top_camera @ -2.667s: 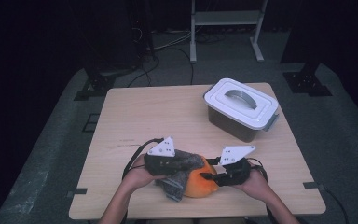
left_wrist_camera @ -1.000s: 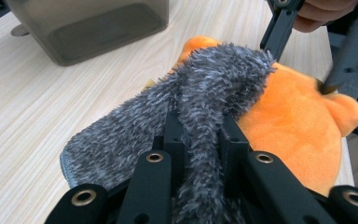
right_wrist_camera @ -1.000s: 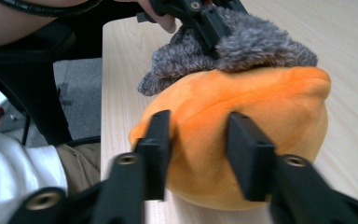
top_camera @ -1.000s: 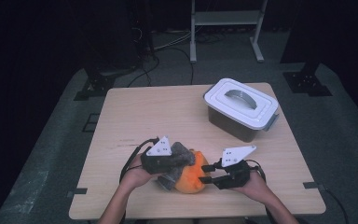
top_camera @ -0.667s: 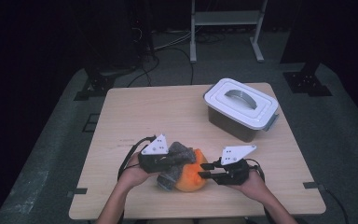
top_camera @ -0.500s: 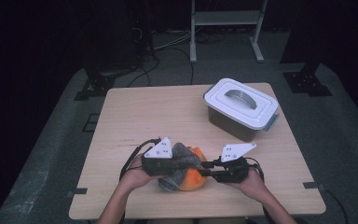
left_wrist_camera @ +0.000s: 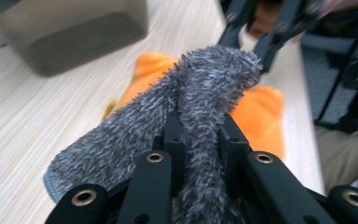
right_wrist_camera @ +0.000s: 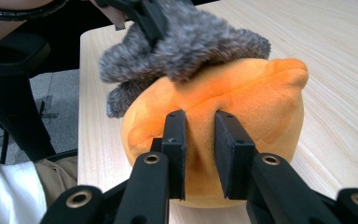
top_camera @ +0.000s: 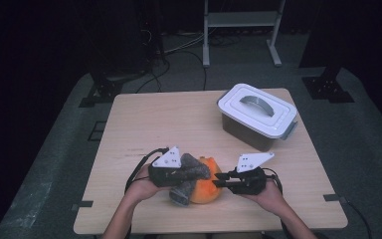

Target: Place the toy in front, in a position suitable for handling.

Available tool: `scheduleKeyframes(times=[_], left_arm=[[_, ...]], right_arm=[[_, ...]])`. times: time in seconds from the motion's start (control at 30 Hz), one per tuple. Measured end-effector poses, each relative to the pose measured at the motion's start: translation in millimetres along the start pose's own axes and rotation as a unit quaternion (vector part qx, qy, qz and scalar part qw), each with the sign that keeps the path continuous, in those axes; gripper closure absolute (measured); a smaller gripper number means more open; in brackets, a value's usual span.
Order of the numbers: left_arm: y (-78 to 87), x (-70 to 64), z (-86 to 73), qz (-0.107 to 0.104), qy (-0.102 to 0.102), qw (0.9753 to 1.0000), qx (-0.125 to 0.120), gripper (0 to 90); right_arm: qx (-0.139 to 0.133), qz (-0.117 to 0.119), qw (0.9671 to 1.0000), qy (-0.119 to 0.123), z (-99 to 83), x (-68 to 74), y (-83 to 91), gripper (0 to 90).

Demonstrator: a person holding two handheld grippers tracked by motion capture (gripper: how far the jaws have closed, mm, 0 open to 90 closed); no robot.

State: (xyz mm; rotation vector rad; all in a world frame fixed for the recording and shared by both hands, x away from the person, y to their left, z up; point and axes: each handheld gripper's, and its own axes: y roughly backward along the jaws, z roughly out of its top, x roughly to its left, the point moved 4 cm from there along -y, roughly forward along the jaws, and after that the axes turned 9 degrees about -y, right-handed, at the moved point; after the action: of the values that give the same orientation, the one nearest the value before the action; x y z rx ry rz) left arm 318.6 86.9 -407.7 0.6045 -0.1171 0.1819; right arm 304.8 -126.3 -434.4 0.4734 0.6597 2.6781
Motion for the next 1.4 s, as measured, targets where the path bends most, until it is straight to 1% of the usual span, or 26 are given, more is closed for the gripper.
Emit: scheduleKeyframes(times=[0.13, 0.2, 0.3, 0.4, 0.47, 0.5, 0.6, 0.63, 0.67, 0.73, 0.8, 0.87, 0.93, 1.1, 1.17, 1.27, 1.33, 1.4], left_arm=[[-1.0, -6.8, 8.9, -0.025, -0.003, 0.9994, -0.024, 77.6], [-4.6, -10.8, 11.9, -0.035, -0.008, 0.9991, -0.023, 77.5], [-11.4, -13.4, 10.0, -0.041, -0.011, 0.9990, -0.013, 77.5], [-11.6, -14.0, 8.6, -0.033, -0.031, 0.9988, 0.018, 77.5], [-9.0, -12.5, 8.3, -0.023, -0.039, 0.9984, 0.034, 77.5], [-7.4, -11.6, 7.0, -0.018, -0.039, 0.9982, 0.041, 77.5], [-3.5, -5.9, 0.8, -0.005, -0.029, 0.9983, 0.051, 77.4], [-3.0, -4.8, -0.9, -0.006, -0.023, 0.9985, 0.050, 77.5], [-3.5, -4.4, -1.9, -0.008, -0.016, 0.9988, 0.045, 77.4], [-4.8, -4.7, -2.3, -0.014, -0.015, 0.9989, 0.042, 77.5], [-5.2, -5.7, -1.0, -0.023, -0.013, 0.9991, 0.034, 77.4], [-4.9, -5.6, -1.3, -0.029, -0.005, 0.9993, 0.023, 77.2], [-3.6, -2.9, -4.7, -0.029, 0.004, 0.9994, 0.020, 77.1], [0.8, 5.5, -17.2, -0.013, 0.025, 0.9992, 0.029, 77.0], [0.0, 7.8, -23.2, -0.011, 0.027, 0.9988, 0.039, 77.0], [-0.5, 9.6, -27.3, -0.015, 0.035, 0.9986, 0.036, 77.0], [0.8, 10.3, -28.3, -0.010, 0.033, 0.9984, 0.045, 76.9], [1.8, 11.2, -30.2, -0.007, 0.036, 0.9983, 0.046, 76.9]], right_arm=[[-0.003, -0.005, 1.0000, -0.003, 0.0, -2.0, 0.2, 73.9], [-0.004, -0.005, 1.0000, -0.004, -0.1, -2.9, 0.2, 73.9], [-0.001, -0.007, 1.0000, -0.004, -0.9, -2.8, 0.3, 73.9], [0.002, -0.008, 1.0000, -0.001, -1.9, -2.7, -0.5, 74.0], [0.001, -0.008, 1.0000, 0.000, -1.7, -1.9, -0.9, 74.2], [0.002, -0.009, 1.0000, 0.001, -1.6, -1.9, -0.9, 74.2], [0.001, -0.010, 0.9999, -0.001, -1.9, -2.7, -0.6, 74.2], [0.000, -0.011, 0.9999, -0.002, -1.9, -2.9, -0.5, 74.2], [-0.001, -0.011, 0.9999, -0.003, -1.7, -3.0, -0.8, 74.1], [0.000, -0.012, 0.9999, -0.002, -1.3, -2.6, -1.1, 74.2], [0.001, -0.013, 0.9999, 0.001, -1.6, -2.4, -1.3, 74.2], [0.002, -0.011, 0.9999, 0.000, -2.3, -3.0, -0.8, 74.2], [0.002, -0.011, 0.9999, 0.001, -2.7, -3.7, -0.3, 74.2], [0.001, -0.018, 0.9998, 0.003, -3.1, -5.1, 1.5, 74.1], [0.001, -0.018, 0.9998, 0.000, -4.1, -7.1, 2.5, 74.1], [0.003, -0.020, 0.9998, 0.000, -4.3, -8.0, 3.0, 74.1], [0.003, -0.020, 0.9998, 0.003, -4.2, -7.9, 3.0, 74.1], [0.004, -0.021, 0.9998, 0.001, -4.5, -8.5, 3.6, 74.1]])
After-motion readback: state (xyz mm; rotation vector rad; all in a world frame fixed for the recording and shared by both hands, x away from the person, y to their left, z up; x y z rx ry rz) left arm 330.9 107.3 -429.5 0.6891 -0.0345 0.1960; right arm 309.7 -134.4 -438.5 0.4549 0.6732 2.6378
